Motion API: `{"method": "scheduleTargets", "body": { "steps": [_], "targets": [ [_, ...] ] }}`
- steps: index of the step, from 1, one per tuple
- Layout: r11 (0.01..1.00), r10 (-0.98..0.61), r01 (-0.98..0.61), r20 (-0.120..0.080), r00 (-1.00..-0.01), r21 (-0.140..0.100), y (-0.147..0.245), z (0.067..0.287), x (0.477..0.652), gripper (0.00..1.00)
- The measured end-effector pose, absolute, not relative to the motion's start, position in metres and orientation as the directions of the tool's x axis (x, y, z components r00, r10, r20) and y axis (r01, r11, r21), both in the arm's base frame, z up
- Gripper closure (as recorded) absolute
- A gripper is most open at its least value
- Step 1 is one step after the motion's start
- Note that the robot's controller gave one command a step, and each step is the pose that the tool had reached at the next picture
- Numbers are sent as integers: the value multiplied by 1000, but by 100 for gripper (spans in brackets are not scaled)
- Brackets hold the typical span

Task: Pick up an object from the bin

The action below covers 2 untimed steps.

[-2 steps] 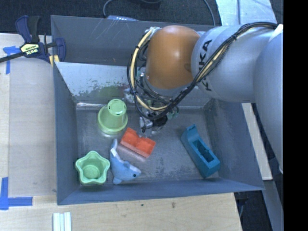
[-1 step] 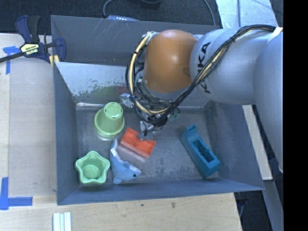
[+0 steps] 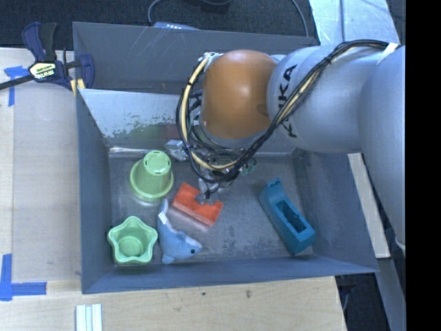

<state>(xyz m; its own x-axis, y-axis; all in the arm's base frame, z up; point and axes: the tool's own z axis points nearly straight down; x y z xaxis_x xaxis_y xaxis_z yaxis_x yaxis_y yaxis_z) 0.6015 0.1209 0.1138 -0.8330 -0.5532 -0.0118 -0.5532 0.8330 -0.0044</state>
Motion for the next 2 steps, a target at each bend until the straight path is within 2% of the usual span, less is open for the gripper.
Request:
{"method": "scheduleTargets", "body": {
  "steps": [1,2],
  "targets": [
    [766,-643,-643,-10,-766,-5,125,101,596,0],
    [573,-820,-820,-8,-573,-9,132,86,593,0]
  ]
}}
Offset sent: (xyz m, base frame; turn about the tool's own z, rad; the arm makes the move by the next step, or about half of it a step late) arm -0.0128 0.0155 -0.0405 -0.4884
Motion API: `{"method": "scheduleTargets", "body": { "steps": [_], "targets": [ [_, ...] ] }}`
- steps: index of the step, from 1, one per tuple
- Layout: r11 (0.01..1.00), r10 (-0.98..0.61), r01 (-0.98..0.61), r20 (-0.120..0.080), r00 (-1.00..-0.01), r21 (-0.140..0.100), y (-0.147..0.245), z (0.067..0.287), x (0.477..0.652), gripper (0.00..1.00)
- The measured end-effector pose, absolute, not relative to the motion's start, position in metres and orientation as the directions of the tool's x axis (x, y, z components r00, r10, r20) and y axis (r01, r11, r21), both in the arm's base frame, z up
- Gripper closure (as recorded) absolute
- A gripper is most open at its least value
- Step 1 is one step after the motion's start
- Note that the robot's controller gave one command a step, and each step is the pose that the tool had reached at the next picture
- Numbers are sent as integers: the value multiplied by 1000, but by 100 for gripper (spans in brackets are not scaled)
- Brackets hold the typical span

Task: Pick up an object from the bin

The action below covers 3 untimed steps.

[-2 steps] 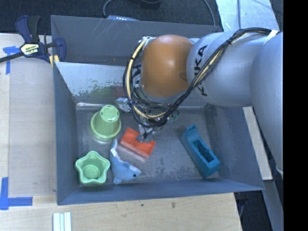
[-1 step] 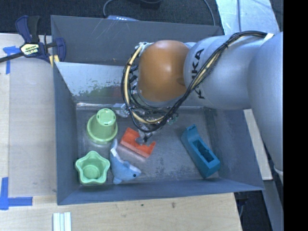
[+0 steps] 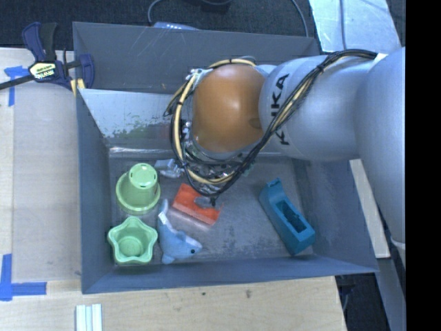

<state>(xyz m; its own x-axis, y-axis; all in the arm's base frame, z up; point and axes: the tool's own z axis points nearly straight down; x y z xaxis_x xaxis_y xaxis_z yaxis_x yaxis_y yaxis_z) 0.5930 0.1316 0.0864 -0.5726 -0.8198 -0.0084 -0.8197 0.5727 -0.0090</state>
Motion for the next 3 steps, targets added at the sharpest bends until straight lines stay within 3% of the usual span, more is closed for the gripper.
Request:
{"method": "scheduleTargets", "body": {
  "steps": [1,2,3],
  "targets": [
    [504,-864,-864,-9,-504,-11,137,80,597,0],
    [341,-940,-940,-11,-341,-18,139,77,603,100],
    [342,-940,-940,-11,-342,-18,139,77,603,100]
  ]
}}
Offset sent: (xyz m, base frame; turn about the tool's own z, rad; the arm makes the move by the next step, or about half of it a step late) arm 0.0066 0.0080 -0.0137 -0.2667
